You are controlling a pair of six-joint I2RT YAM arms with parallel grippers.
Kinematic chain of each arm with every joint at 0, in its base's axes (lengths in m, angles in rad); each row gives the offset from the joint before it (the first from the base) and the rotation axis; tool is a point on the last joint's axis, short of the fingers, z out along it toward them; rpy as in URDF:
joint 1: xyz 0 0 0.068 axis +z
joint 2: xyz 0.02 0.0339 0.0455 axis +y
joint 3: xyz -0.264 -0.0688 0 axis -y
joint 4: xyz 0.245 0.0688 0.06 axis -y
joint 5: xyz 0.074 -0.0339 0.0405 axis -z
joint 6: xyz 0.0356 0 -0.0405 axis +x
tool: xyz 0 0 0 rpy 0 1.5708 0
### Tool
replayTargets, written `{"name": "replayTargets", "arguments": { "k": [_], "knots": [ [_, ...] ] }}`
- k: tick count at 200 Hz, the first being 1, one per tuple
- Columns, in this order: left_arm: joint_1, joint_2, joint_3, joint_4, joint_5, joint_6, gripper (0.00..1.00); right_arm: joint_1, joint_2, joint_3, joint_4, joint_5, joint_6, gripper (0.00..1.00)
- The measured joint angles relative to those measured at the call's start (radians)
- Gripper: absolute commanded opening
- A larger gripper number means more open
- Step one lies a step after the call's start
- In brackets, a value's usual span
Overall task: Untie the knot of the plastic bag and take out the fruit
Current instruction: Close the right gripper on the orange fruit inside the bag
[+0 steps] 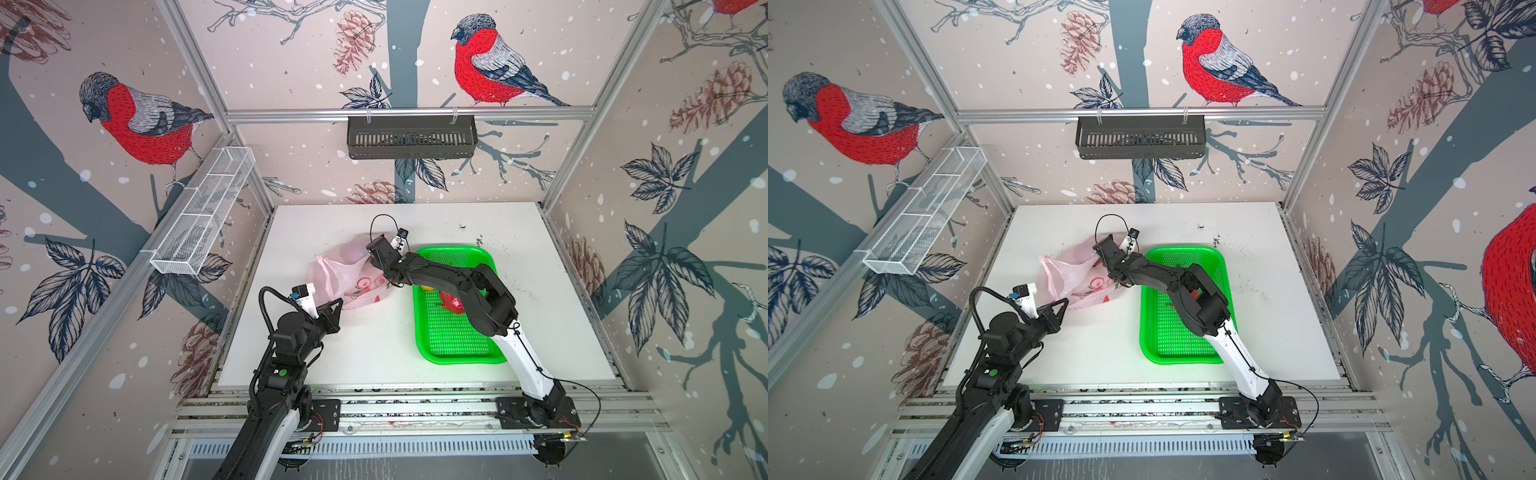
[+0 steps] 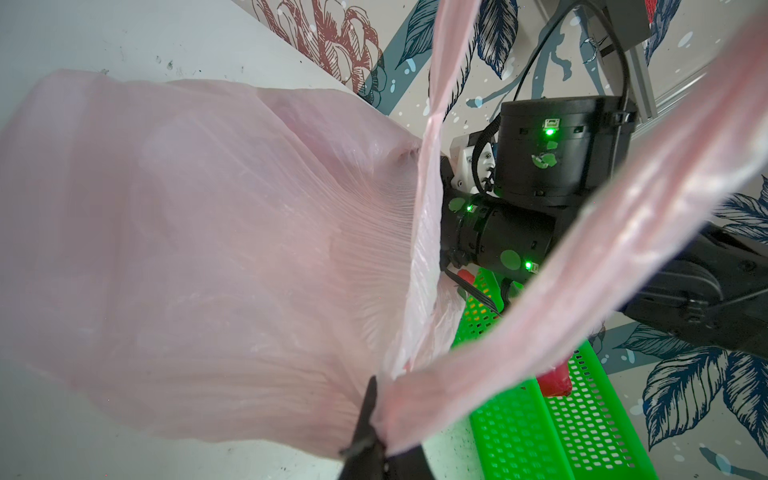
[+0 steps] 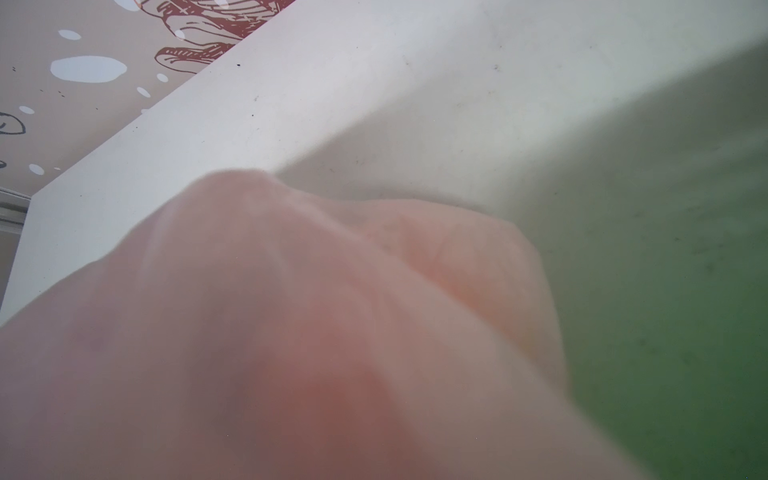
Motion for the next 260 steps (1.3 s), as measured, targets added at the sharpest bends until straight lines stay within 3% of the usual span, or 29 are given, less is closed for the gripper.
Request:
{"name": "replayTargets", "arguments": {
  "k": [207,260],
  "knots": [
    [0.0,-0.061,0.01,-0.028,-0.051,-0.002,0.0,0.124,-0.116,-0.089,-0.026,-0.027,-0.057,0.6],
    [0.0,-0.074,0.011,-0.038,-0.072,-0.003,0.0,0.158,-0.137,-0.103,-0.03,-0.068,-0.128,0.6]
  ]
}}
